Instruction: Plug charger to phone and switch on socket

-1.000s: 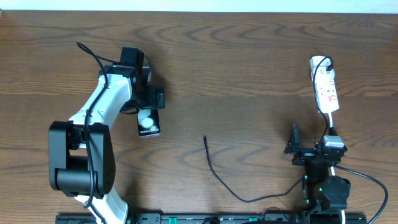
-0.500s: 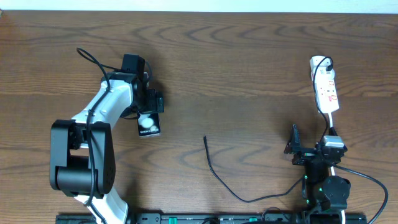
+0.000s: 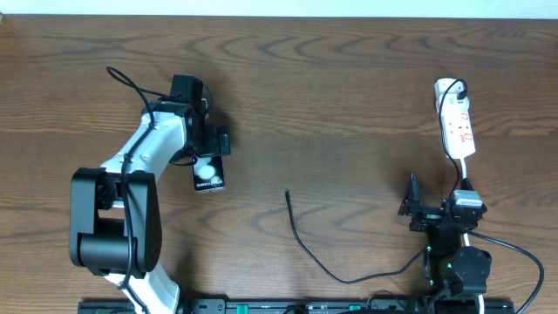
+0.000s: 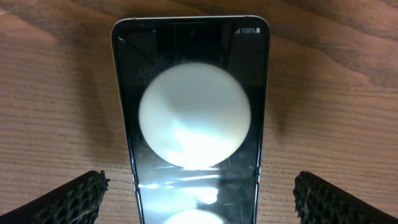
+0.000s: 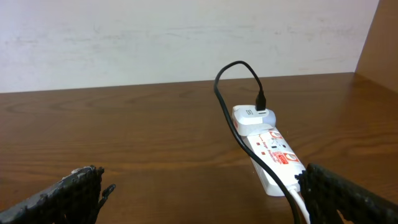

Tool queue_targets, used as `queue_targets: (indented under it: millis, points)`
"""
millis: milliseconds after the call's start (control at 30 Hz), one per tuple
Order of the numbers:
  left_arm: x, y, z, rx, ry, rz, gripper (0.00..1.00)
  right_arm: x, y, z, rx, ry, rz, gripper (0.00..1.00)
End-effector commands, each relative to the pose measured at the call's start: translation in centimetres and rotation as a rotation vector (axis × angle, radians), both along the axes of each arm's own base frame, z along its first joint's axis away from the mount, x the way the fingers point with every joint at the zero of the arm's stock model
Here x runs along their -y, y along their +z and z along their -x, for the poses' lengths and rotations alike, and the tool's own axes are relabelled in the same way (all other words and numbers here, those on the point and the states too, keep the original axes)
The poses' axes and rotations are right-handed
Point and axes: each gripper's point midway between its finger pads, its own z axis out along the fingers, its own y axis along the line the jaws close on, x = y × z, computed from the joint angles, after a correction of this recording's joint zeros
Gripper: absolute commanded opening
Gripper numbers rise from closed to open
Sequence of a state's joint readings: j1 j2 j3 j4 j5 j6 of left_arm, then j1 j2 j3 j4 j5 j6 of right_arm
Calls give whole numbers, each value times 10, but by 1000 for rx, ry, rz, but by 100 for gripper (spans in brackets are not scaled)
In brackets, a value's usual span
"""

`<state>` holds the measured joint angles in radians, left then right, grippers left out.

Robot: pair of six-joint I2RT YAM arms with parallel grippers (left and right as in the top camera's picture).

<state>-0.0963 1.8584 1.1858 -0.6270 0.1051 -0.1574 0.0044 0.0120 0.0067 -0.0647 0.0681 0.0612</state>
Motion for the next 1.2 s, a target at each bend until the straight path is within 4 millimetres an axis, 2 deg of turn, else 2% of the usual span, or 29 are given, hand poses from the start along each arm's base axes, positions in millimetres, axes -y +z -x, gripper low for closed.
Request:
queue_targets:
  millis: [0,100,467,800,1167]
  points:
    - [-4,-7,4,-25,41,-18,98,-1,0,0,1,1,-12,99]
    - [-13,-8,5,-30,102,-60,98,-1,0,0,1,1,-12,99]
    - [-6,-11,6,-42,57,-28,98,-1,0,0,1,1,-12,99]
    - [-7,-39,17,-125,10,-46,98,-1,0,0,1,1,-12,99]
    - [-6,-35,11,-101,8,-43,98,-1,0,0,1,1,-12,99]
